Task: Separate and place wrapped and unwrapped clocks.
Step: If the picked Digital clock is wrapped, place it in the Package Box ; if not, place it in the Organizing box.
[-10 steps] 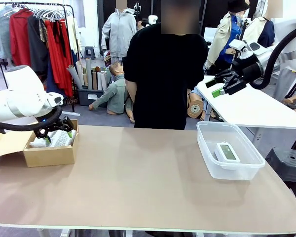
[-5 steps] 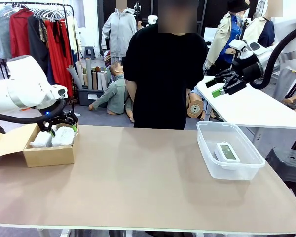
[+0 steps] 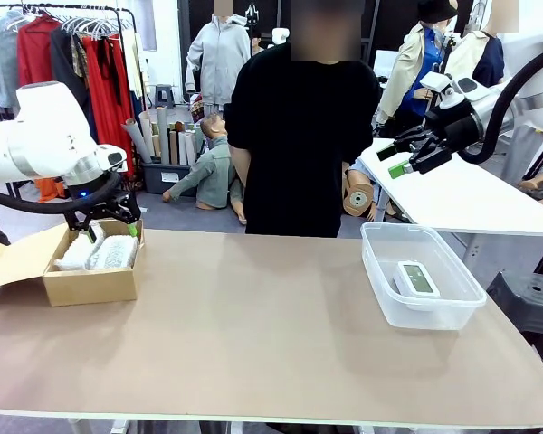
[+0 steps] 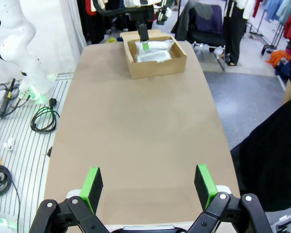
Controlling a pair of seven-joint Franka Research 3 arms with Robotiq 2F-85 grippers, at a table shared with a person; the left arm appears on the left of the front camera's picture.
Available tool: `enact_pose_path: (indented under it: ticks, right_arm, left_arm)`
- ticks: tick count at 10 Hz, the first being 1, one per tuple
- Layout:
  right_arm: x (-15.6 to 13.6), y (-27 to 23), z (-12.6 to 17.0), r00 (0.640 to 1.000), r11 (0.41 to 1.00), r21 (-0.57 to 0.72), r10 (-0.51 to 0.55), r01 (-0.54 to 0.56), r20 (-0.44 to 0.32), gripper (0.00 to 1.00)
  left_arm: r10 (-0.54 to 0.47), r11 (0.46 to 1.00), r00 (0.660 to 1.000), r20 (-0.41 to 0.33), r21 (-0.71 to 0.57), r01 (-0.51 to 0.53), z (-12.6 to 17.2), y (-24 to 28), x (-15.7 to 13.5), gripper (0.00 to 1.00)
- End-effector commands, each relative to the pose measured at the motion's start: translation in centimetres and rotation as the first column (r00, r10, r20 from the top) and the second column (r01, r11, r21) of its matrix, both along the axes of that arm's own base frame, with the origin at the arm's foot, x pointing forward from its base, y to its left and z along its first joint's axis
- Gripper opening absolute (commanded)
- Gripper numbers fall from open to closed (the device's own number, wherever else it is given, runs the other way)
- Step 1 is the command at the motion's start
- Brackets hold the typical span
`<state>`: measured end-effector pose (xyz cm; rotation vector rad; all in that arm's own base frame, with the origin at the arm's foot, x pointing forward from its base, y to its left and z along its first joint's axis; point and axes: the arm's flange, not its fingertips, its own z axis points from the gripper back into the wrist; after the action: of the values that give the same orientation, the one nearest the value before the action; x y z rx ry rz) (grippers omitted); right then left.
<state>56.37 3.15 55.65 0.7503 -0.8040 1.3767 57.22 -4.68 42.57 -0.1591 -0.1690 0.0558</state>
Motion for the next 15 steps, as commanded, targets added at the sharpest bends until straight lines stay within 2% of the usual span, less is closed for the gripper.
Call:
enact_pose_path:
  ticks: [1,2,3,13,14,15]
  right_arm:
    - [-0.1,0.0,0.2,1.000,1.000,0.000,0.003,-0.003,0.008,1.00]
    - [-0.1,0.0,0.2,1.000,1.000,0.000,0.003,-0.003,0.008,1.00]
    - [-0.1,0.0,0.2,1.000,1.000,0.000,0.003,-0.003,0.008,1.00]
    - [-0.1,0.0,0.2,1.000,1.000,0.000,0.003,-0.003,0.008,1.00]
    - [-0.1,0.0,0.2,1.000,1.000,0.000,0.003,-0.003,0.008,1.00]
    - [-0.1,0.0,0.2,1.000,1.000,0.000,0.003,-0.003,0.008,1.00]
  left_arm:
    - [0.006,1.000,1.000,-0.011,0.017,-0.006,1.0,-0.2,0.1,1.00]
    - [0.007,1.000,1.000,-0.007,0.015,-0.007,1.2,-0.3,0.0,1.00]
    - [-0.005,1.000,1.000,-0.004,0.004,0.005,0.2,0.0,0.0,1.00]
    - [-0.007,1.000,1.000,-0.007,0.004,0.007,0.2,-0.2,0.1,1.00]
    - [-0.019,0.999,0.995,-0.093,-0.035,0.016,0.9,-0.6,-1.0,1.00]
    - [-0.073,0.991,0.985,-0.154,-0.122,0.054,2.1,-0.9,-2.1,1.00]
